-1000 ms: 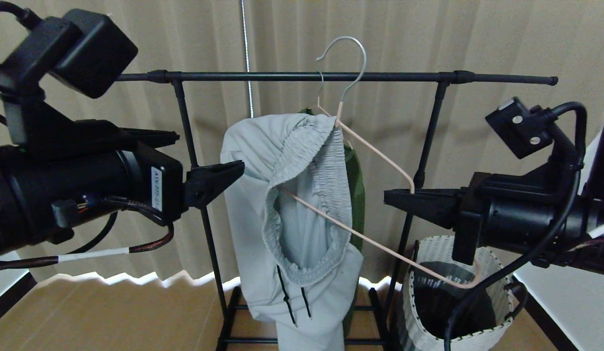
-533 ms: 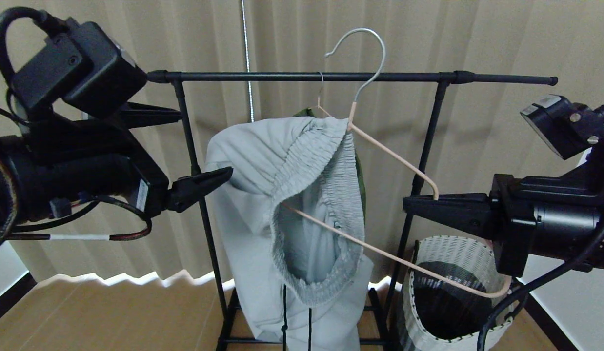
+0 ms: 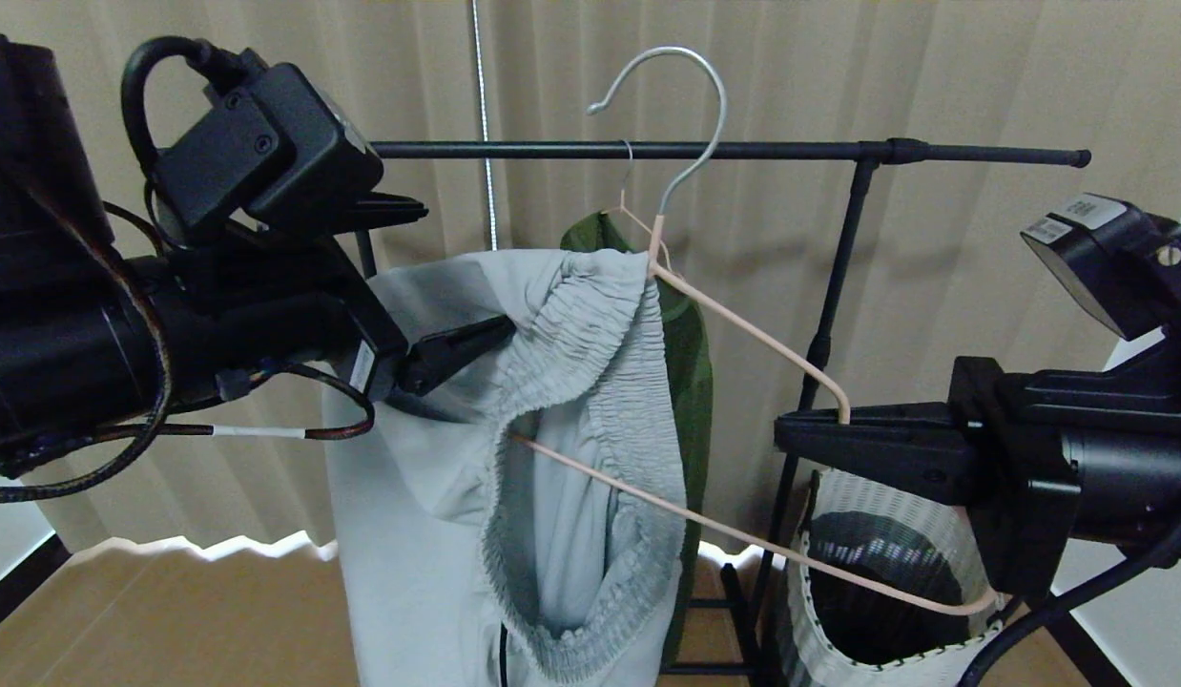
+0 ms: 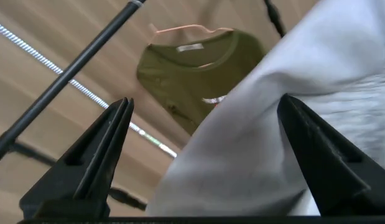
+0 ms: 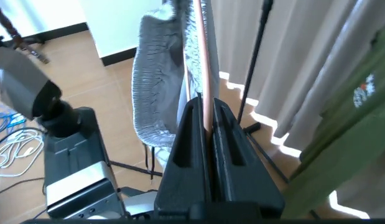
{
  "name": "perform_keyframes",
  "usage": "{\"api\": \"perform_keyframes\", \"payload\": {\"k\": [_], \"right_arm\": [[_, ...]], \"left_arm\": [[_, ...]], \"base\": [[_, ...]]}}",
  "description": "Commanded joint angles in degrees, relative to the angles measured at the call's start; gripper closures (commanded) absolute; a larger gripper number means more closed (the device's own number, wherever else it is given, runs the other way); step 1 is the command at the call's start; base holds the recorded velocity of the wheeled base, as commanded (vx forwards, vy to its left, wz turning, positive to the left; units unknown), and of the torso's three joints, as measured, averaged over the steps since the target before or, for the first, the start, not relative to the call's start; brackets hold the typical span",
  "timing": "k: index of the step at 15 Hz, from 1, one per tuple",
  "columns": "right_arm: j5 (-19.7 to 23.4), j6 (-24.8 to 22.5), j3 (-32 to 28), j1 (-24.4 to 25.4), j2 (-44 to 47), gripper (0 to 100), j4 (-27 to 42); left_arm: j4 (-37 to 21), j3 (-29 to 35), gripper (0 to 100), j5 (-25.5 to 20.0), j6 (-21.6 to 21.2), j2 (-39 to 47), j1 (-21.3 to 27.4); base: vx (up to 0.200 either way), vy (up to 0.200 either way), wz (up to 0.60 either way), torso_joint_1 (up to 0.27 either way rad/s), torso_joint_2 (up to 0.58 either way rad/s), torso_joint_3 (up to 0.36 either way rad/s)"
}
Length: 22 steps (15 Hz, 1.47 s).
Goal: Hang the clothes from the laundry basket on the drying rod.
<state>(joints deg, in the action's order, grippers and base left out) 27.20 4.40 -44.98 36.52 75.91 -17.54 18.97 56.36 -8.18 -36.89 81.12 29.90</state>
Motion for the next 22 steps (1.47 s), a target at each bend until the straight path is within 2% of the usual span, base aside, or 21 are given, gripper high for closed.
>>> {"api": "perform_keyframes", "payload": {"k": [1, 6, 7, 17, 18, 20, 22], "right_arm": [[0.05, -0.09, -0.02, 2.32, 0.2, 100, -0.04], [0.14, -1.59, -0.02, 3.12, 0.2, 100, -0.04], [0.14, -1.59, 0.07, 3.47, 0.11, 100, -0.04], [0.14, -1.76, 0.51, 2.06, -0.24, 100, -0.04], [-0.13, -2.03, 0.86, 1.45, -0.24, 0, -0.12], [-2.41, -5.63, 1.74, -1.28, -1.2, 0, -1.0], [-4.17, -6.6, 2.27, -1.81, -3.31, 0, -1.53]], "left_arm": [[0.02, -0.19, 0, -0.35, 0.06, 0.62, 0.16], [0.1, -0.28, 0, -0.43, -0.03, 0.45, 0.16], [0.1, -0.28, 100, -0.43, -0.03, 0.45, 0.16], [0.1, -2.3, 100, 0.09, 0.41, -1.14, 0.07], [-0.07, -2.74, 100, 1.68, 0.41, -1.49, -0.28], [-0.07, -4.15, 100, 8.8, 0.59, -1.84, -0.37], [-0.16, -5.12, 100, 17.58, 1.64, -1.75, -0.46]], "base": [[0.0, 0.0, 0.0, 0.0, 0.0, 0.0], [0.0, 0.0, 0.0, 0.0, 0.0, 0.0], [0.0, 0.0, 0.0, 0.0, 0.0, 0.0], [0.0, 0.0, 0.0, 0.0, 0.0, 0.0], [0.0, 0.0, 0.0, 0.0, 0.0, 0.0], [0.0, 0.0, 0.0, 0.0, 0.0, 0.0], [0.0, 0.0, 0.0, 0.0, 0.0, 0.0]]}}
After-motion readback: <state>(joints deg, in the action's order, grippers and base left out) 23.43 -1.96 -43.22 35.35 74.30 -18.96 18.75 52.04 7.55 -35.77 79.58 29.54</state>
